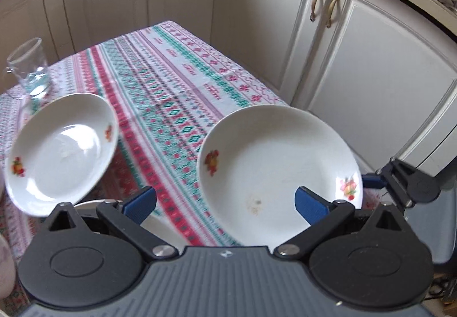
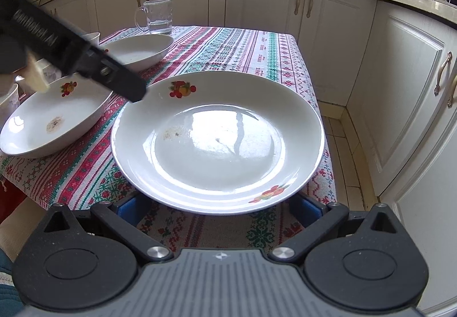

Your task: Organize plates and bowls

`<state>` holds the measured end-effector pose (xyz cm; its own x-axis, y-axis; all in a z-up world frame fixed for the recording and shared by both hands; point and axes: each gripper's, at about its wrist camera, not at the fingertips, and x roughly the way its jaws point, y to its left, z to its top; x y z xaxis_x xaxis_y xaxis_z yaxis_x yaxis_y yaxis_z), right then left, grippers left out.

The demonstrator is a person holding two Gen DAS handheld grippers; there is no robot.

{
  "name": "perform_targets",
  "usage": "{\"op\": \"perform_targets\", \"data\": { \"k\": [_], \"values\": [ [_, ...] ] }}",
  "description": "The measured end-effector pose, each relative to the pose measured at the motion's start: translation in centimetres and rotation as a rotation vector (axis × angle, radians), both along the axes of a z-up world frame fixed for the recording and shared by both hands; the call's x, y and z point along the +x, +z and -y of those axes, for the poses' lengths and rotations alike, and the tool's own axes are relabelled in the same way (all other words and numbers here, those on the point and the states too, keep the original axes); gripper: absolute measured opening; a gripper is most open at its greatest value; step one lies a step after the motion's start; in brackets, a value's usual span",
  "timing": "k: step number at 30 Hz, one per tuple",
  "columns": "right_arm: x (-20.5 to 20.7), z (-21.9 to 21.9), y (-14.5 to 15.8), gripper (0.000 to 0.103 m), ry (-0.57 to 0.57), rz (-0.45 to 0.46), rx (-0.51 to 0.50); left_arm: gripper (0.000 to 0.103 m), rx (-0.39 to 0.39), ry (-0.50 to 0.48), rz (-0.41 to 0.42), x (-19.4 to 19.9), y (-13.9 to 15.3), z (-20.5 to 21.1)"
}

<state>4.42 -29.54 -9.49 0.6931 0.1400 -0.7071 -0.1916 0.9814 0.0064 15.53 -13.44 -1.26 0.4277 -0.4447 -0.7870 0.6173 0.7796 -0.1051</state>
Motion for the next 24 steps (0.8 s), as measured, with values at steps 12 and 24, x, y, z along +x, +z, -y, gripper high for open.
{"op": "perform_targets", "data": {
  "k": [12,24],
  "values": [
    [-0.4,0.0,-0.1,0.103,-0.002,0.019,0.001,0.102,0.028,-0.110,-0.110,3.7,-3.0,4.5],
    [-2.2,0.6,-0.7,0.103,0.011,0.090,0.018,0.103,-0.045,-0.134,-0.246,5.5,-4.3,3.8]
  ]
}}
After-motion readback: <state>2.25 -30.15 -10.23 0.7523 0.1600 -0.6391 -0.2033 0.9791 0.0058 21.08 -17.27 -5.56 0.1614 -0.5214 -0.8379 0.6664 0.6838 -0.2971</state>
